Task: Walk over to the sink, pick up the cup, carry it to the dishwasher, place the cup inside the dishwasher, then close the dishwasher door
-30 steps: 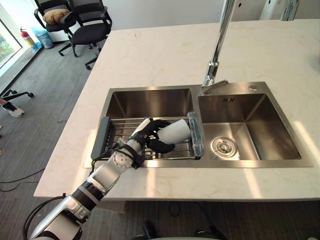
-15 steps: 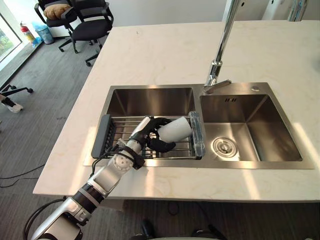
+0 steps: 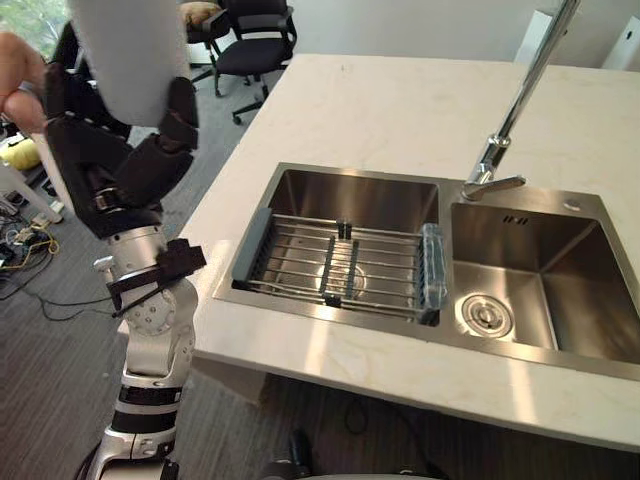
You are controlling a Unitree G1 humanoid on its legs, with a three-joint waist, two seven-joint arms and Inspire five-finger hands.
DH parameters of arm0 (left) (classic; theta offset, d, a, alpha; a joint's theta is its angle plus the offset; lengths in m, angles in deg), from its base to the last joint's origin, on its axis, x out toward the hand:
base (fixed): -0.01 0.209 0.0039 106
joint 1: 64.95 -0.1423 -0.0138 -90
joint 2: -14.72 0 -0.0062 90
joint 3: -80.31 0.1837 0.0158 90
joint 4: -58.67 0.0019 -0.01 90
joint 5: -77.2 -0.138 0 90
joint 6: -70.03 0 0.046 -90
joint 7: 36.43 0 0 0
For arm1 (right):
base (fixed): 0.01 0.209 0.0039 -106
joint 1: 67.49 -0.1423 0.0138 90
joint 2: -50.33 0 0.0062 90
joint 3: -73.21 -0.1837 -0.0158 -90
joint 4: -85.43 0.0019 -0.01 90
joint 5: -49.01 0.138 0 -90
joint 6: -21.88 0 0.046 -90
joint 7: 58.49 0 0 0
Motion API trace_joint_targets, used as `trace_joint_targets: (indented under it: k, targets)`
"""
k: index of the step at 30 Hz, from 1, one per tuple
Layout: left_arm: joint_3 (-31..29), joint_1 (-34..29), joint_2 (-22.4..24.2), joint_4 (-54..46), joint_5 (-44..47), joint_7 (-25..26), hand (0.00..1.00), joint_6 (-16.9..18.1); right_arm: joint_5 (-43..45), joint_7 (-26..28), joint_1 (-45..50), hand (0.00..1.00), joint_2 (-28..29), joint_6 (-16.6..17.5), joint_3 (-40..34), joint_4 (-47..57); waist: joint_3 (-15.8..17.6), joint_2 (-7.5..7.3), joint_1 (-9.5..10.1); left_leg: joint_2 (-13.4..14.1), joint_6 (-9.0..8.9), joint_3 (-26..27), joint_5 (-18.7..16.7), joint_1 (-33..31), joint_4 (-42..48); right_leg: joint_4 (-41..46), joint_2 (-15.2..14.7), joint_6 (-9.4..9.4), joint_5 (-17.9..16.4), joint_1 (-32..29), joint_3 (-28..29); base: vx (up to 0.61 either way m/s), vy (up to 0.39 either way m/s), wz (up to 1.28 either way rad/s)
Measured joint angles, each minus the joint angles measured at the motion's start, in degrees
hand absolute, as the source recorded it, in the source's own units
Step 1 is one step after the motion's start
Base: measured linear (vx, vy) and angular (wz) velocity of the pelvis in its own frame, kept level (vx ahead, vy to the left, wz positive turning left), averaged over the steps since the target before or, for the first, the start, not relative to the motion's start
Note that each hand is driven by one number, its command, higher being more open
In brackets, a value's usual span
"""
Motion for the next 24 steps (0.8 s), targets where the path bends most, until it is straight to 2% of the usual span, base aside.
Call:
trace_joint_targets:
  k: [7,10,12,14,16,18,19,20,21,22,23,24]
  targets:
    - [-6.6,-9.0,7.3,2.1,5.6,7.4,0.00,-1.0,-3.5,0.4,-0.8,1.00,1.1,1.1,-1.8,0.1,-0.3,-0.38,1.90,-0.4,0.09,-1.6,0.4,-0.5,0.1,0.6,0.0,-0.04,-0.4,0.2,-1.2,-0.01,0.001,0.12]
    - [-11.8,-12.5,8.6,8.9,8.0,10.4,0.00,-1.3,-5.9,-0.1,-0.9,1.00,1.5,0.8,-0.6,0.7,-0.5,-0.56,2.12,-0.6,0.18,-2.8,0.8,0.0,0.4,0.9,0.0,-0.12,-1.0,1.2,-2.3,0.00,-0.025,0.20]
    - [-15.7,-14.9,10.3,11.6,9.8,12.0,0.00,-1.6,-7.6,-0.3,-0.9,1.00,1.3,0.4,0.5,0.8,-0.7,-0.53,2.95,-0.6,0.09,-3.6,0.9,-0.3,0.5,1.8,-0.1,-0.08,-1.8,1.2,-3.1,-0.01,-0.032,0.25]
    - [-20.0,-18.4,12.5,13.3,11.9,13.5,0.00,-1.9,-8.0,-0.3,-0.6,1.00,0.8,-0.3,1.5,1.0,-0.7,-0.37,4.87,-0.9,0.03,-6.1,1.6,-1.3,0.7,3.1,-0.2,-0.09,-2.9,1.3,-5.7,-0.01,-0.043,0.56]
    - [-23.0,-22.1,13.7,13.7,12.4,13.5,0.00,-2.3,-8.6,-0.5,0.0,1.00,0.5,-0.6,3.4,2.2,-0.4,0.27,5.58,-1.5,-0.35,-8.0,2.7,-2.7,1.5,5.2,-0.8,-0.20,-4.3,1.4,-9.2,-0.05,-0.038,0.95]
    - [-26.4,-24.3,15.9,13.4,14.6,12.8,0.00,-2.3,-9.6,-0.8,0.6,1.00,-0.2,-0.7,4.9,3.4,-0.4,0.37,6.21,-2.8,-1.55,-7.2,4.3,-3.9,1.8,8.1,-2.7,-0.28,-5.9,1.6,-13.3,-0.12,0.045,1.10]
    - [-28.5,-24.4,17.4,13.1,16.6,12.4,0.00,-2.2,-9.6,-1.5,1.3,1.00,-0.6,-0.5,4.9,3.7,-0.3,0.42,7.16,-1.7,0.08,0.2,-1.5,-5.1,5.9,9.0,-4.2,-0.37,-6.2,2.5,-16.6,-0.14,0.098,0.97]
    - [-29.7,-24.7,17.9,13.1,18.2,12.1,0.00,-2.2,-9.4,-2.1,1.8,1.00,-1.0,-0.3,5.2,4.7,-0.3,0.51,7.93,-0.4,1.89,5.8,-3.8,-5.9,10.5,9.7,-5.8,-0.33,-6.1,2.7,-18.4,-0.11,0.092,0.88]
    - [-31.1,-25.4,18.3,13.1,19.3,11.7,0.00,-2.1,-9.2,-2.6,1.9,1.00,-1.8,-0.4,6.2,5.4,-0.1,-0.02,8.51,1.5,2.35,9.5,-5.1,-6.3,15.3,10.9,-8.0,-0.20,-6.1,2.7,-19.1,-0.02,0.067,0.60]
    - [-33.2,-26.9,18.9,13.1,20.5,10.7,0.00,-1.3,-8.0,-3.0,1.9,1.00,-3.0,-0.3,7.2,6.0,-0.2,-0.23,8.53,4.8,2.21,11.4,-6.4,-6.5,22.0,12.5,-11.0,0.24,-5.8,2.3,-19.4,-0.01,0.173,0.32]
    - [-34.0,-28.0,19.0,13.1,21.5,9.9,0.00,-0.3,-7.2,-3.4,2.1,1.00,-3.6,-0.3,7.2,6.7,-1.0,0.28,8.55,8.2,2.43,11.6,-6.9,-6.6,27.1,14.1,-13.1,0.36,-5.7,1.2,-19.3,-0.01,0.370,0.31]
    - [-34.9,-28.8,18.8,13.0,23.1,6.5,0.00,1.7,-7.1,-4.6,2.7,1.00,-4.9,0.4,7.0,8.5,-3.1,2.67,8.56,16.1,3.31,11.4,-5.1,-7.9,36.1,19.4,-15.0,-0.44,-6.6,-1.9,-18.8,0.00,0.386,0.26]
